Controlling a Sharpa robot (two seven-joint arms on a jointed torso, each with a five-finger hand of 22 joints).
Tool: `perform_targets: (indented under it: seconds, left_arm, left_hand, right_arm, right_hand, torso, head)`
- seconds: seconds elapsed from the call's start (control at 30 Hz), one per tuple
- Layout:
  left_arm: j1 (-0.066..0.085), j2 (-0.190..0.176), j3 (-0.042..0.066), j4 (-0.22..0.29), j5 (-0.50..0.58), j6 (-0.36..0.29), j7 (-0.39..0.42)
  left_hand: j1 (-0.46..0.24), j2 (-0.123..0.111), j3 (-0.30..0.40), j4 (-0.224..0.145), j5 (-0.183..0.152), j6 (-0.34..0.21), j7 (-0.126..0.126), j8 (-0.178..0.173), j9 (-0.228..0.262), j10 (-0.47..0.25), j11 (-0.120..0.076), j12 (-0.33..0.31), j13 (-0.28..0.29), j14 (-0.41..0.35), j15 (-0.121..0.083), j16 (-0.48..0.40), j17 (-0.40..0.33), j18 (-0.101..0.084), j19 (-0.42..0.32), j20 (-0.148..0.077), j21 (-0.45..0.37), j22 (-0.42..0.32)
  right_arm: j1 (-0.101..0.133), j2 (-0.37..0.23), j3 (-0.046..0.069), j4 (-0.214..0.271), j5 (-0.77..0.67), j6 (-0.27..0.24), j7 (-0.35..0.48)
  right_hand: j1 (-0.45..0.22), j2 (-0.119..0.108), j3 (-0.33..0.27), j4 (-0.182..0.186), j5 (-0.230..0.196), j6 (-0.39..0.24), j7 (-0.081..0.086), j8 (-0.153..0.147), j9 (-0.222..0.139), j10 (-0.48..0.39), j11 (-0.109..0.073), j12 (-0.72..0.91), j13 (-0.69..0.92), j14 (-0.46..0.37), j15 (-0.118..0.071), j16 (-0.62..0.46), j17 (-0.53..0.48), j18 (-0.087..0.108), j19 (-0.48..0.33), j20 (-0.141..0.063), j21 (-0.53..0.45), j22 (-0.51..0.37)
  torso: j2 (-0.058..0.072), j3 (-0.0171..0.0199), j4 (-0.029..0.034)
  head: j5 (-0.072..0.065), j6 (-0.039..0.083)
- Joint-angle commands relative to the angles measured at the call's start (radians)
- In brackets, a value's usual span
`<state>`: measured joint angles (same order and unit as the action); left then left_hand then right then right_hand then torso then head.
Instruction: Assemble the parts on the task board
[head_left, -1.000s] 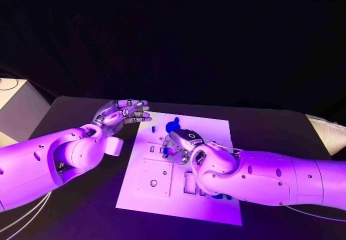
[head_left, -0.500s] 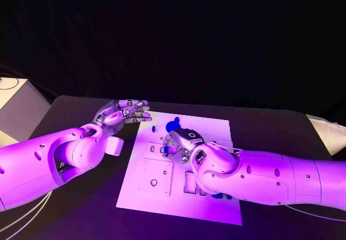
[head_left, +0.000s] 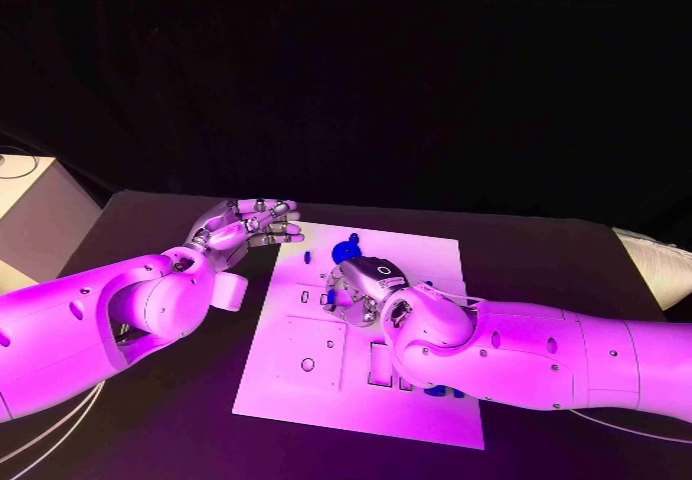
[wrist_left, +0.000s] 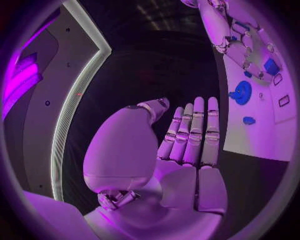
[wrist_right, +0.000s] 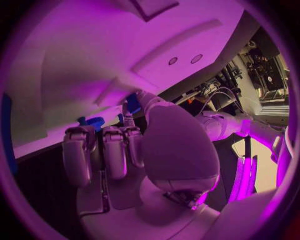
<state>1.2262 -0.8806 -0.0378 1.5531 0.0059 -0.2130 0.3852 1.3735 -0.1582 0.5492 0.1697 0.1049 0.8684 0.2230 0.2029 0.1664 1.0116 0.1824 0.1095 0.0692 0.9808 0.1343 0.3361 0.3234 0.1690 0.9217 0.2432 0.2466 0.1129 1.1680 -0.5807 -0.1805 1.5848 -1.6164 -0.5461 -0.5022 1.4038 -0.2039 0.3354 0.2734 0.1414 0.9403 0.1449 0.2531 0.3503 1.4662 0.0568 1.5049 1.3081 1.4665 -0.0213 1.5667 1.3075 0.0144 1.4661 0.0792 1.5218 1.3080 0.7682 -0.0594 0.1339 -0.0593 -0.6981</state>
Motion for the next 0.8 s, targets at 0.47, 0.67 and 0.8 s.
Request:
perform_targets:
  seconds: [0.47,0.67,0.8]
  left_arm:
    - [0.000,0.000,0.001,0.001,0.002,0.020,0.004]
    - [0.000,0.000,0.001,0.001,0.001,0.021,0.000]
    - [0.000,0.000,0.001,-0.001,-0.010,0.019,-0.011]
  left_hand:
    - [-0.006,0.003,0.006,-0.001,-0.005,-0.006,0.019,-0.006,-0.001,0.008,0.001,-0.006,0.001,-0.008,-0.001,0.003,0.001,0.013,-0.005,0.002,0.005,-0.001]
    - [-0.007,0.003,0.007,-0.001,-0.005,-0.006,0.019,-0.006,-0.002,0.009,0.001,-0.007,0.001,-0.009,-0.001,0.004,0.002,0.013,-0.006,0.002,0.006,-0.001]
    - [-0.008,0.001,0.006,-0.002,-0.005,-0.007,0.020,-0.007,-0.002,0.007,0.002,-0.008,0.000,-0.010,0.000,0.004,0.003,0.013,-0.007,0.002,0.006,-0.002]
  right_arm:
    - [-0.004,-0.003,-0.004,-0.004,0.004,0.009,0.014]
    - [-0.004,-0.007,-0.004,0.004,0.010,-0.027,0.030]
    - [-0.004,-0.018,-0.004,0.021,0.020,-0.059,0.048]
  right_hand:
    - [-0.016,-0.020,-0.016,0.010,-0.025,-0.051,0.015,-0.030,-0.015,-0.013,0.019,-0.063,0.152,0.104,0.021,0.004,0.263,0.004,0.072,0.021,-0.027,0.210]
    - [-0.050,-0.024,-0.090,0.018,-0.091,-0.075,0.020,-0.048,-0.023,-0.027,0.027,-0.079,0.136,0.104,0.028,0.004,0.263,0.006,0.069,0.028,-0.034,0.206]
    - [-0.067,-0.021,-0.165,0.020,-0.092,-0.090,0.027,-0.061,-0.026,-0.030,0.030,-0.082,0.133,0.104,0.032,0.004,0.263,0.006,0.069,0.030,-0.034,0.206]
  torso:
    - [-0.001,-0.0007,0.0004]
    - [0.000,-0.0005,0.0003]
    - [-0.002,0.0001,-0.0002]
  head:
    - [-0.002,-0.001]
    - [-0.001,-0.001]
    - [0.001,-0.001]
